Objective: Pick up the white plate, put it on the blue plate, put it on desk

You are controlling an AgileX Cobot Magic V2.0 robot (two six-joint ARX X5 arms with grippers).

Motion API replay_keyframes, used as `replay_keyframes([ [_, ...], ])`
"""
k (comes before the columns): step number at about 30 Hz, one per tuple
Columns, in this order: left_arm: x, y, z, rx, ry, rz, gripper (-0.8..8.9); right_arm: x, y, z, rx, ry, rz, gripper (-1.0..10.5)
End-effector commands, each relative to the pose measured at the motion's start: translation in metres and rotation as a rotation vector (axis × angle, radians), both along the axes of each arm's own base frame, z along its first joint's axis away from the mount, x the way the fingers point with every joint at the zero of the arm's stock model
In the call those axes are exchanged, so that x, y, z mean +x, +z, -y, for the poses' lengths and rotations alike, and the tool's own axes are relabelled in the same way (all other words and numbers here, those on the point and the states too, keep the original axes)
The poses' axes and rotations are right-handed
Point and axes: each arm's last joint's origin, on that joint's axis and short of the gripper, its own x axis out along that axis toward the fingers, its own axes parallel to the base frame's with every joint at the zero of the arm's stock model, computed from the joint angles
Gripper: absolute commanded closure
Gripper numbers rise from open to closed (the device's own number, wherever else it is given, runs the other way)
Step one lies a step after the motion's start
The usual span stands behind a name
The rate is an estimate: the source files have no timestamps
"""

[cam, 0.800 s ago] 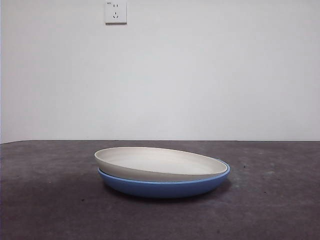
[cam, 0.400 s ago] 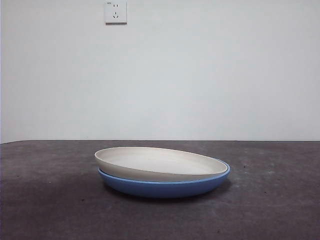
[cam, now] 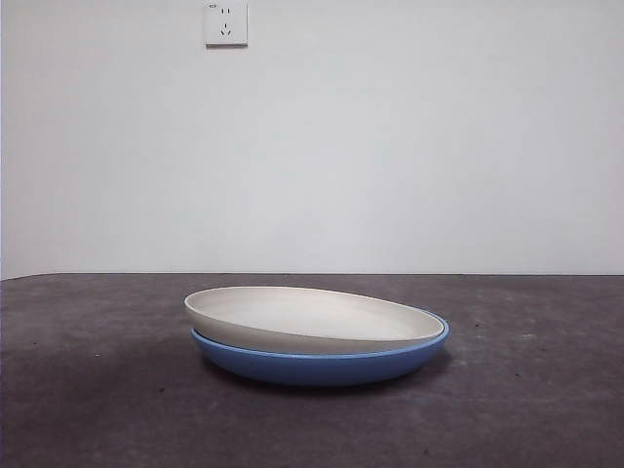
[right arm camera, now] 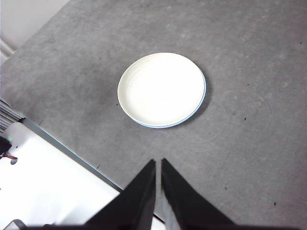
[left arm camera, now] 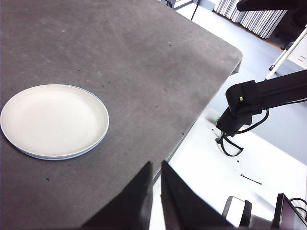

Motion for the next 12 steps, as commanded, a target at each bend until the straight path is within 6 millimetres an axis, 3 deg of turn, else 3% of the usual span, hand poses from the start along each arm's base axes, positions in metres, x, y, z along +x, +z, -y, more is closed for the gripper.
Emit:
replay_keyframes([
  [1, -0.0007, 0.0043, -0.0001, -0.01, -0.017, 0.027, 7.87, -0.0044, -0.0022, 0.0023, -0.029, 0.001, -0.056, 9.3],
  [12, 0.0024, 0.0026, -0.001, -0.008, 0.041, 0.021, 7.86, -0.0044, -0.0022, 0.0023, -0.029, 0.001, -0.056, 9.3],
])
